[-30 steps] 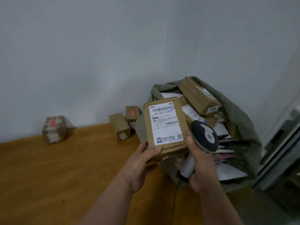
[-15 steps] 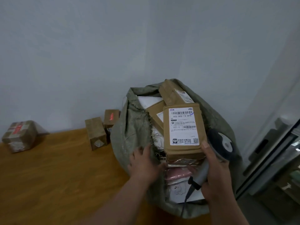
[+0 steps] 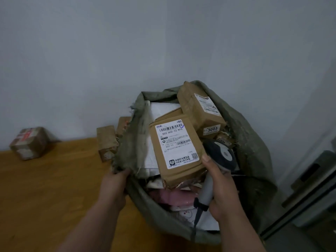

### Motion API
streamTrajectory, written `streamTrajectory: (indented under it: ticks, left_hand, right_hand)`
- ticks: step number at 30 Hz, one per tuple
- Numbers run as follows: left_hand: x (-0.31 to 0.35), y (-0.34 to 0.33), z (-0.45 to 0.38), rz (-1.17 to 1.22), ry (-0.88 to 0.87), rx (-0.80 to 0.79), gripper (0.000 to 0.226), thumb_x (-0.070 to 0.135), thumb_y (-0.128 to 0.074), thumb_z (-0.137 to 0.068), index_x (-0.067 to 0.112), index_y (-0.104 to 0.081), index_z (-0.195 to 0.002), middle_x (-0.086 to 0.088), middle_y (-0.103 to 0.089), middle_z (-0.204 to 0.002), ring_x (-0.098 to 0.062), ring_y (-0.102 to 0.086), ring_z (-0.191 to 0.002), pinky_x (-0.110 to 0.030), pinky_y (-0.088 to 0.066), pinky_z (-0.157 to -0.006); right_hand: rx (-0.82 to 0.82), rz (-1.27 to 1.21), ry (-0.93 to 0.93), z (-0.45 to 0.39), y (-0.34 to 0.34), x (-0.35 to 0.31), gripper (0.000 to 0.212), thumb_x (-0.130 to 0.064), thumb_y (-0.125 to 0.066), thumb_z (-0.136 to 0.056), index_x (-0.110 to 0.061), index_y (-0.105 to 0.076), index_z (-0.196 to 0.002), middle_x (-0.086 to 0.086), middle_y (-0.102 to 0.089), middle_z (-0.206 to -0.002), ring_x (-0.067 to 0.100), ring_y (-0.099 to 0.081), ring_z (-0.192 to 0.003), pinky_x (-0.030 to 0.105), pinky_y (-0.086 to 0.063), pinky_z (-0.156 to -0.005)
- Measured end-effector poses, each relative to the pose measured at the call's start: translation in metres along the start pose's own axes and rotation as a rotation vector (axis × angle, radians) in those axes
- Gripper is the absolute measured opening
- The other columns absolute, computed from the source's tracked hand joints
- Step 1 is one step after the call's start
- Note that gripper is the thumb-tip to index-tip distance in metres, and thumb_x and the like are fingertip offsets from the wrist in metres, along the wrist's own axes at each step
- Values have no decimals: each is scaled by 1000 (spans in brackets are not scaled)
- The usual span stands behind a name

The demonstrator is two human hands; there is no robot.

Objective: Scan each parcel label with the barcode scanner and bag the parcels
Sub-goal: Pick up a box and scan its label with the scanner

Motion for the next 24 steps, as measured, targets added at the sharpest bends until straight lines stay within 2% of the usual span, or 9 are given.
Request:
streamTrajectory:
  ticks: [3,5,9,12,15,17,20,22,24]
  left_hand:
    - [42,9,13,134,-116,35,14,21,-65,-95,24,-63,-108,-6,-68,-104,-32,-65,-94,-41,-56,-75]
    - [69,4,30,162,-214,-1,8,26,-62,-98,28,-66,-103,-6,-72,-102,-31,-68,-92,-40,-57,-75]
    - [113,-6,69,129,-459,-43,13,26,-58,-100,27,-69,-106,4,-76,-92,-19,-73,-86,-30,-59,-68]
    - [136,-7,100,130,-680,-79,17,20,-57,-100,28,-70,-91,12,-75,-82,-5,-72,-76,-16,-54,-58]
    - [146,-5,112,161,-777,-74,22,14,-60,-98,27,-72,-84,10,-75,-76,-5,-71,-72,-14,-53,-57]
    - [146,-8,103,124,-713,-76,14,17,-61,-97,25,-71,-91,11,-75,-79,-6,-72,-76,-18,-55,-59]
    - [129,-5,77,34,-503,-87,14,25,-61,-98,23,-70,-109,2,-75,-101,-20,-71,-96,-37,-60,-80]
    - [117,4,58,57,-397,-40,13,26,-60,-99,24,-68,-109,0,-73,-103,-22,-68,-96,-35,-57,-75]
    - [102,19,40,107,-320,39,9,26,-61,-99,27,-67,-105,1,-70,-102,-21,-66,-93,-32,-53,-69]
  right_hand:
    - [-8,1,-7,-5,-16,-1,91,-50,-89,-47,-29,-61,-131,-2,-74,-117,24,-67,-111,55,-58,-89]
    - [-41,-5,-21,-7,-31,-2,94,-50,-91,-47,-28,-60,-132,0,-73,-119,26,-67,-111,57,-57,-88]
    - [-80,43,21,-17,-68,-5,119,-59,-95,-37,-30,-49,-142,1,-68,-127,29,-65,-115,60,-54,-93]
    - [-63,103,28,-30,-90,-5,114,-55,-92,-48,-31,-42,-147,-1,-64,-130,24,-63,-114,52,-56,-93]
    - [-63,268,25,-47,-105,1,97,-51,-87,-64,-24,-42,-145,-2,-64,-123,13,-60,-99,34,-51,-88]
    - [-83,356,7,-58,-111,8,99,-51,-86,-70,-18,-37,-150,-1,-62,-127,15,-59,-103,32,-47,-88]
    - [-117,489,-44,-59,-109,22,102,-48,-84,-74,-9,-31,-152,10,-53,-143,28,-55,-126,35,-45,-97]
    - [-156,476,-78,-52,-101,33,96,-43,-83,-78,-8,-32,-151,12,-55,-140,30,-57,-123,37,-48,-98]
    - [-183,446,-116,-44,-98,36,78,-35,-82,-82,-12,-41,-145,13,-65,-124,32,-68,-106,45,-59,-87]
Point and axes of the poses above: each hand's wrist, its own z-axis away from the middle knuckle, its own y-axis out of the back of the hand, x = y × z, the point moved 3 cm from there along -z, towards the middle knuckle
